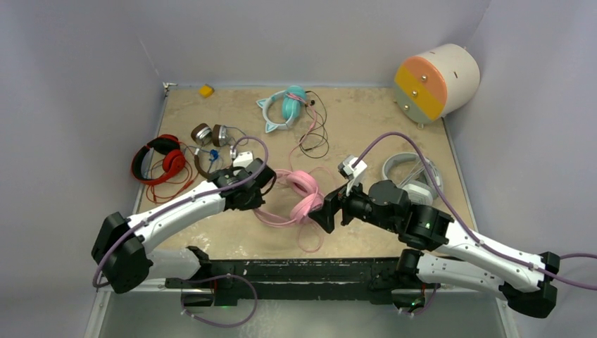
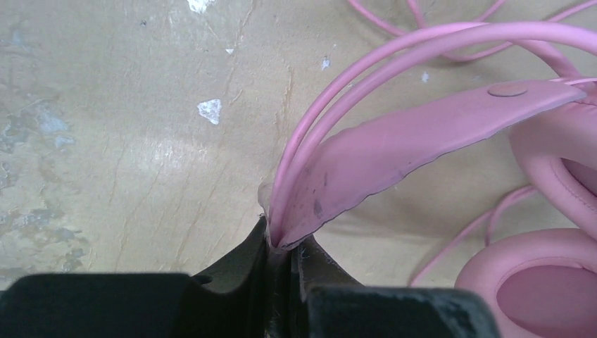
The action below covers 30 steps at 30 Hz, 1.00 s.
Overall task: Wrap the headphones
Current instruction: Pick up the headphones from the center of the board.
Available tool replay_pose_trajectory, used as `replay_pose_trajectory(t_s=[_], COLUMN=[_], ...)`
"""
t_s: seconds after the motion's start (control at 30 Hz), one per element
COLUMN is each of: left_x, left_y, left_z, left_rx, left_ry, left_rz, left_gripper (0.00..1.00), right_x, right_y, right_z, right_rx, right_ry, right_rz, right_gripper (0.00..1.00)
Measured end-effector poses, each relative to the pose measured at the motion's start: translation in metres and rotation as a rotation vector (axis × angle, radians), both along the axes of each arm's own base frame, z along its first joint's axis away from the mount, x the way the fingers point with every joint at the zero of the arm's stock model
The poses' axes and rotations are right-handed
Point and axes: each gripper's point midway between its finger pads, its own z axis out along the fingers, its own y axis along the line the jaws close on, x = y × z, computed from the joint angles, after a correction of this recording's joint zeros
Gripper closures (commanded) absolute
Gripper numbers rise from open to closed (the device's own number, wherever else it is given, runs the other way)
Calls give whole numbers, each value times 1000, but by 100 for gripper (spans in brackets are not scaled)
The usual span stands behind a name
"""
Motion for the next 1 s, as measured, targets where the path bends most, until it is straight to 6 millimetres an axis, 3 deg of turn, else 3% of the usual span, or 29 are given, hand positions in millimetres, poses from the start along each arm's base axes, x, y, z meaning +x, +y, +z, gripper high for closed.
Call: replay_pose_trajectory(t_s=[0.53,0.7,0.87,1.0], left_x=[6,15,22,21], left_y=[8,26,51,50], left_z=[82,108,118,115], left_rx=[-57,-81,-89,-100], left_ry=[-117,-165,-190,-168], left_rz=[-45,-11,46,24], left_gripper=[100,100,100,100], right_x=[6,12,19,23], right_y=[-19,-28,-30,-28], right_z=[-2,-8,-22,-41], right_rx=[-31,-65,-118,-183], right_ry=[-16,-18,1,42], right_rz=[-73,-123,-170,-181], right_gripper=[5,3,2,3])
